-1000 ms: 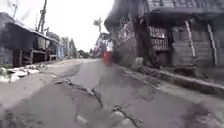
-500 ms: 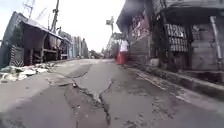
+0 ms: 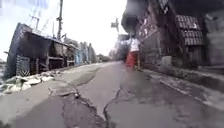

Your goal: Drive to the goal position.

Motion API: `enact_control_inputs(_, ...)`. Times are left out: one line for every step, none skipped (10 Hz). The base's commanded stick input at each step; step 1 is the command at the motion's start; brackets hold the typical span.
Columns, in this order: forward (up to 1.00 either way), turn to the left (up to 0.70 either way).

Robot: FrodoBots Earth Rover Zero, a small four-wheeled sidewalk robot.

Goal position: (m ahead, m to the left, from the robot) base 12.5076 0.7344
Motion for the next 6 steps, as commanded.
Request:
enact_control_inputs(0.70,0.00)
enact_control_inputs(0.70,0.00)
enact_control_inputs(0.70,0.00)
enact_control_inputs(0.70,0.00)
enact_control_inputs(0.70,0.00)
enact_control_inputs(0.70,0.00)
